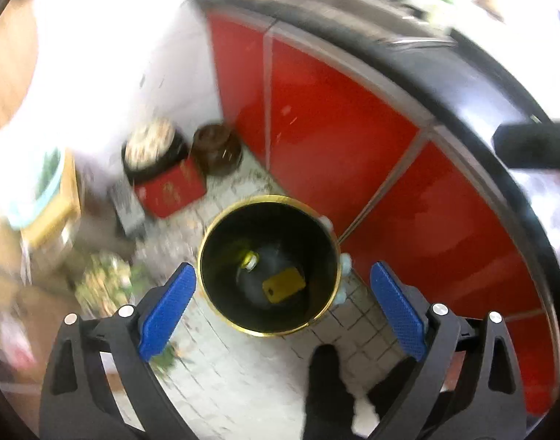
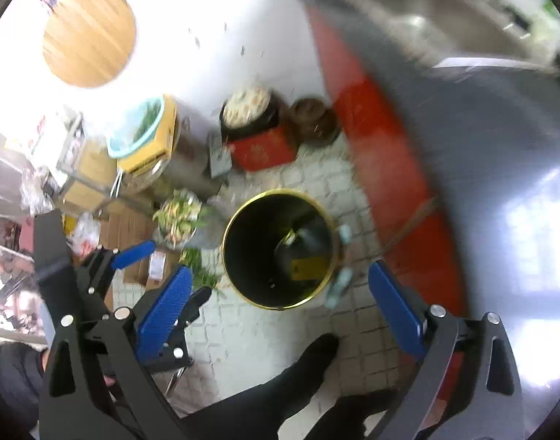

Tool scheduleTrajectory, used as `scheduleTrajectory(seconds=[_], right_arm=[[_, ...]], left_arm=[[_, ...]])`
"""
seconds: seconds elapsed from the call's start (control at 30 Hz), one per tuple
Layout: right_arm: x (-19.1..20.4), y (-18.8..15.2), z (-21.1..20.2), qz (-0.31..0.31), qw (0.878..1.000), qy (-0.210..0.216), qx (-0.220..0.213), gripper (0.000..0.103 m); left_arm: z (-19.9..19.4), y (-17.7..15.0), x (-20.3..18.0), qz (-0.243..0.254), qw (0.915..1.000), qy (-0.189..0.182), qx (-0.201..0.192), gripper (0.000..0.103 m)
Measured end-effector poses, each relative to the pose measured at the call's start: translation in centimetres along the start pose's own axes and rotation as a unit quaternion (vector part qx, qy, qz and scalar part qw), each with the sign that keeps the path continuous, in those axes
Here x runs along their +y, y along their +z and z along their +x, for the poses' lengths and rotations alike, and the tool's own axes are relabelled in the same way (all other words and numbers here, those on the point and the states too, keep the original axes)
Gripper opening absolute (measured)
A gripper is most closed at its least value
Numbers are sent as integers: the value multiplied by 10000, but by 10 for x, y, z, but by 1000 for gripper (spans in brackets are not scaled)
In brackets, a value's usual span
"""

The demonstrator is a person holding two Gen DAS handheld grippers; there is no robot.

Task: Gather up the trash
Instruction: 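Move both tools back over the countertop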

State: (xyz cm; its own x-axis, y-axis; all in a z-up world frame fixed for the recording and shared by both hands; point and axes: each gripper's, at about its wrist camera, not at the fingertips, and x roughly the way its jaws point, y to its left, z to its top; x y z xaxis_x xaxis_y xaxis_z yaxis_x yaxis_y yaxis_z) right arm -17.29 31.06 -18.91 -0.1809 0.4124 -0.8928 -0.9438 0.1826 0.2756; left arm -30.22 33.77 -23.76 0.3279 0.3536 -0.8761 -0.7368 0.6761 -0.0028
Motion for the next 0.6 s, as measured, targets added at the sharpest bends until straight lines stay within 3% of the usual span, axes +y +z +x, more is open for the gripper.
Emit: scheduleTrajectory(seconds=[0.07,0.17,0.3,0.4,0.5,0.6], right_arm=[[-16,-12,-53,177,9987,-273,-391,96],[-49,-41,-131,607,9908,-764,-933,96],[-100,-100,-221,1346,9651,-1631,-1546,96],[-137,-155,-279,2054,9328,-2294,-1871,96],[-167,-219,-330,2715,8920,-2956,-2078,96],[-183,-280,-363,3248,8579,-3313,-2209,96]], left_arm=[[-19,15,-23,292,9995,-59,-133,96],[-50,41,-77,782,9952,-477,-345,96],[-84,70,-163,1490,9795,-1257,-504,96],[-106,82,-237,2181,9573,-1793,-625,96],[-127,88,-305,2758,9320,-2256,-663,96],[-145,83,-359,3267,9062,-2581,-739,96]])
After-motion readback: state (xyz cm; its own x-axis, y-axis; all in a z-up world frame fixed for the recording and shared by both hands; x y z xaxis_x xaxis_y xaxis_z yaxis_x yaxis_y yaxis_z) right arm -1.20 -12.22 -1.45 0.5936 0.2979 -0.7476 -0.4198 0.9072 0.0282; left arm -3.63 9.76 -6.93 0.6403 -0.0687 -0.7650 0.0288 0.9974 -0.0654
